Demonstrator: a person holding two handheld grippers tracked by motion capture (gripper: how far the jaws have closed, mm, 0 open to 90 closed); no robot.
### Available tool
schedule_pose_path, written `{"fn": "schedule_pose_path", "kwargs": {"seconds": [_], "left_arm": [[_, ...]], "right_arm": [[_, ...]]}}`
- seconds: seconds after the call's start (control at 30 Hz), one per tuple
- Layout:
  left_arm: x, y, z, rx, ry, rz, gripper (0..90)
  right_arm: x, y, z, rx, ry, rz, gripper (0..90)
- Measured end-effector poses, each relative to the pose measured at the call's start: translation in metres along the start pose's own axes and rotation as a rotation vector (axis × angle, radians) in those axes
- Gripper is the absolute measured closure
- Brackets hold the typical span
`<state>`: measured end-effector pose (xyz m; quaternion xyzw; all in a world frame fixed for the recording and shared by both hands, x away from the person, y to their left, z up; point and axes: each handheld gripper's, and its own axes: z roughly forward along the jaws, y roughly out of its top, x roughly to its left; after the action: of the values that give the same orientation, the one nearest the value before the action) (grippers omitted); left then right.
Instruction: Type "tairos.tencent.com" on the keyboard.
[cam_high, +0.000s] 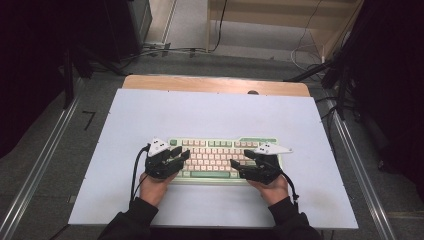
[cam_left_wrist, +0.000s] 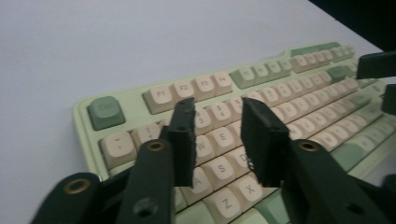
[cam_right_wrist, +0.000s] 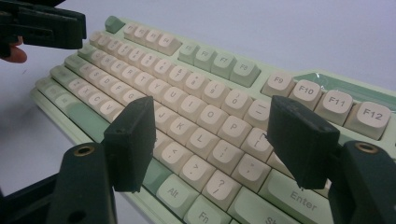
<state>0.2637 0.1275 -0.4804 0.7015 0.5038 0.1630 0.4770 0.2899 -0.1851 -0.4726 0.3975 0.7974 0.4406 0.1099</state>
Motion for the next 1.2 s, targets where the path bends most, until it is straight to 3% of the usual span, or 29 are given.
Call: {"fn": "schedule_pose_path", "kwargs": {"seconds": [0.23,0.57,0.97,1.2], "left_arm": [[-0.004,0.002,0.007,0.029,-0.049,0.004,89.9],[-0.019,0.006,0.029,0.064,-0.101,0.040,90.0],[-0.029,0.008,0.049,0.100,-0.080,0.058,90.0],[-0.028,0.008,0.054,0.115,-0.064,0.057,90.0]], "right_arm": [[0.001,-0.003,0.000,0.018,-0.010,-0.004,31.3],[-0.002,-0.009,-0.008,0.015,-0.037,0.011,31.8],[-0.006,-0.015,-0.016,0.013,-0.063,0.035,31.9],[-0.005,-0.015,-0.015,0.013,-0.062,0.033,32.3]]}}
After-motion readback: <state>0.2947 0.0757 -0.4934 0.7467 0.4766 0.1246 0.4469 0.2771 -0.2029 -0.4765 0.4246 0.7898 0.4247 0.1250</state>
